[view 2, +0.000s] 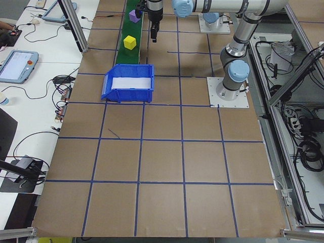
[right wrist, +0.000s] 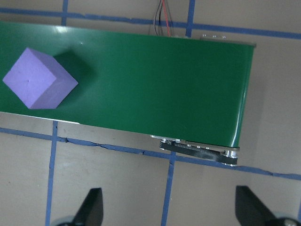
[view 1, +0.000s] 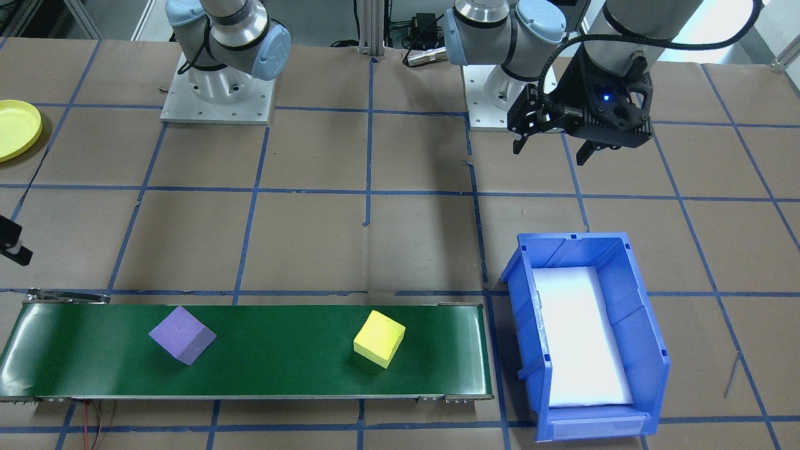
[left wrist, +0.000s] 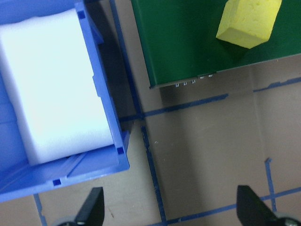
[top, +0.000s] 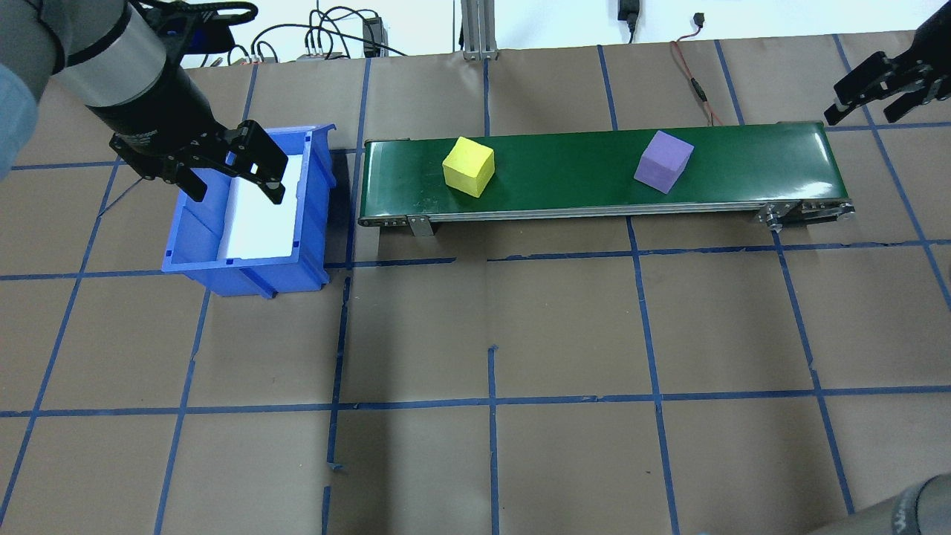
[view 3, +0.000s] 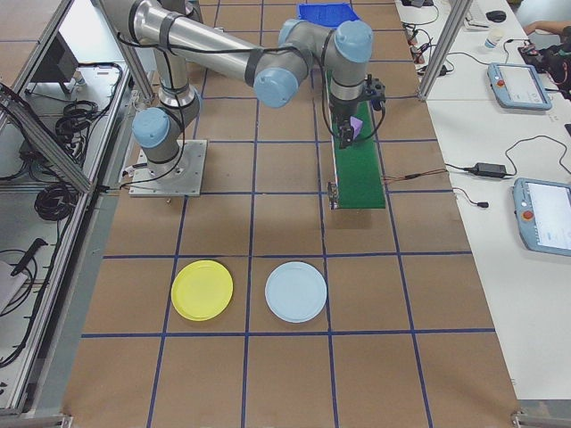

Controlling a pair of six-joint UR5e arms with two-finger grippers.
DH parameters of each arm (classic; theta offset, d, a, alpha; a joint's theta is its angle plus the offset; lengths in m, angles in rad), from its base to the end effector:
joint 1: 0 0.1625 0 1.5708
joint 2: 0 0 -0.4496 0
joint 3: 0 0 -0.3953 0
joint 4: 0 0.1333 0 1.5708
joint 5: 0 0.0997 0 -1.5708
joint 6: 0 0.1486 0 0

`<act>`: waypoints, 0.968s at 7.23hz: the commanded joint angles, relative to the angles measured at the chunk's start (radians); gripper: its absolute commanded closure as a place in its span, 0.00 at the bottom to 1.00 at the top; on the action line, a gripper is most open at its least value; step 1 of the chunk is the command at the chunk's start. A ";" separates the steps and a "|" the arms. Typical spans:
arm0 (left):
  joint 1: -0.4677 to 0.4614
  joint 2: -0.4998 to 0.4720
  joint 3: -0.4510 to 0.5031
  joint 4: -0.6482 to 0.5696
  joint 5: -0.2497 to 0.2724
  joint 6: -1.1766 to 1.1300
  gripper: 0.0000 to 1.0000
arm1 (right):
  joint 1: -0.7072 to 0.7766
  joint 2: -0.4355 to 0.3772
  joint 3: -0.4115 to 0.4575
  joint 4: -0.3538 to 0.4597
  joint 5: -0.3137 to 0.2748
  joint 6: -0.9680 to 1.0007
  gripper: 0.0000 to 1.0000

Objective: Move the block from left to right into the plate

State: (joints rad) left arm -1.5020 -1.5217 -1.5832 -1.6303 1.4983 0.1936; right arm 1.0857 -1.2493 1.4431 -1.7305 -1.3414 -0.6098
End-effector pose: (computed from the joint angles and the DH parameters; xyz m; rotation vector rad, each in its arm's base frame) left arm -0.1115 -0.4781 0.4756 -0.1900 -3.0608 -0.0201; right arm -0.1435 -0.6305 0.3649 -0.1765 2.9198 -0.1328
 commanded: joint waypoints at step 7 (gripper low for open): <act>0.002 0.068 -0.009 -0.111 0.130 -0.140 0.00 | 0.029 0.143 0.069 -0.130 0.151 0.295 0.00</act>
State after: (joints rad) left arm -1.5002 -1.4523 -1.5893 -1.7429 1.5459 0.0745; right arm 1.0973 -1.1040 1.5095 -1.8582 -1.1906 -0.3622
